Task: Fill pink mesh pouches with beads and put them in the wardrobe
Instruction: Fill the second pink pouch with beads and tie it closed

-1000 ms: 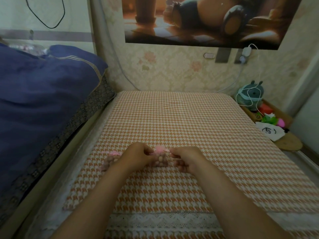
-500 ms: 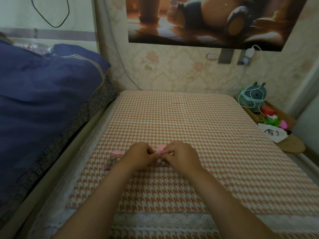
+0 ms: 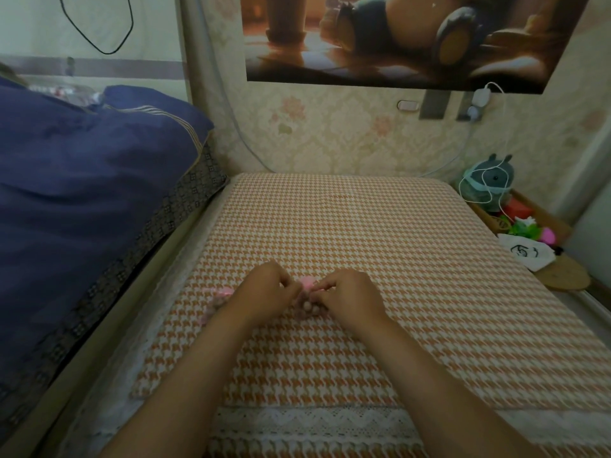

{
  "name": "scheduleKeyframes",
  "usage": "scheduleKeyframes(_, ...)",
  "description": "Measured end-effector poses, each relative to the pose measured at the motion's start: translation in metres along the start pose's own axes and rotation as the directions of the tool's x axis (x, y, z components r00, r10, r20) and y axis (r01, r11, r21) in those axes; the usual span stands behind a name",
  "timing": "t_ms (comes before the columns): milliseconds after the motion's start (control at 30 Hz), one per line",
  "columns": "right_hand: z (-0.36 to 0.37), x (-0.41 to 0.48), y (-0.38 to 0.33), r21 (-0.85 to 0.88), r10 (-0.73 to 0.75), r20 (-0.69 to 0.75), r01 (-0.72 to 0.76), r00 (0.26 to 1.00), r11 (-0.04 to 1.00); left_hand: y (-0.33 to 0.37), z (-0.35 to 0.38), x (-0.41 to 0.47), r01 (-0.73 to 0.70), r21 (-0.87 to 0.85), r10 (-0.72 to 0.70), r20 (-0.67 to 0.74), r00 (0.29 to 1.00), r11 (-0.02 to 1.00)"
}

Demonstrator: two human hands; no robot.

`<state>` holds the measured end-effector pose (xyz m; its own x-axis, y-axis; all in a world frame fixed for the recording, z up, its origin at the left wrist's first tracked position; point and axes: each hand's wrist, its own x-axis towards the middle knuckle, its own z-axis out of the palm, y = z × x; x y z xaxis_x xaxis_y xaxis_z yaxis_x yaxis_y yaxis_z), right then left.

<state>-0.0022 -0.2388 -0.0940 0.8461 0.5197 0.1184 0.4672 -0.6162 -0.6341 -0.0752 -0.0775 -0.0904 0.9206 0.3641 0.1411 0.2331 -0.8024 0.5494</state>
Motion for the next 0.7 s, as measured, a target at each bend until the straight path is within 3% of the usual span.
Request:
scheduleKeyframes(167,0.002,0.002,0.004,0.050,0.004,0.012,-0.005,1.000,0.999,0.007,0.014,0.002,-0.076,-0.261,0.063,-0.058,0.996,0.962)
scheduleKeyframes(333,0.002,0.005,0.008,0.038,0.028,0.009,-0.028,1.000,0.999,0.014,0.016,-0.001,0.008,-0.481,0.002,0.020,1.000,0.877)
scheduleKeyframes(467,0.000,0.007,0.008,0.082,0.029,0.054,-0.033,0.998,0.996,0.016,0.015,0.001,0.130,-0.556,-0.116,0.061,0.991,0.821)
scheduleKeyframes(567,-0.003,0.009,0.011,0.126,-0.004,0.131,-0.013,0.991,0.992,0.015,0.020,0.003,0.114,-0.546,-0.101,0.054,0.993,0.830)
scheduleKeyframes(700,-0.007,0.010,0.015,-0.052,-0.113,0.136,0.121,0.984,0.991,0.016,0.030,0.005,0.091,-0.555,-0.115,-0.009,0.993,0.827)
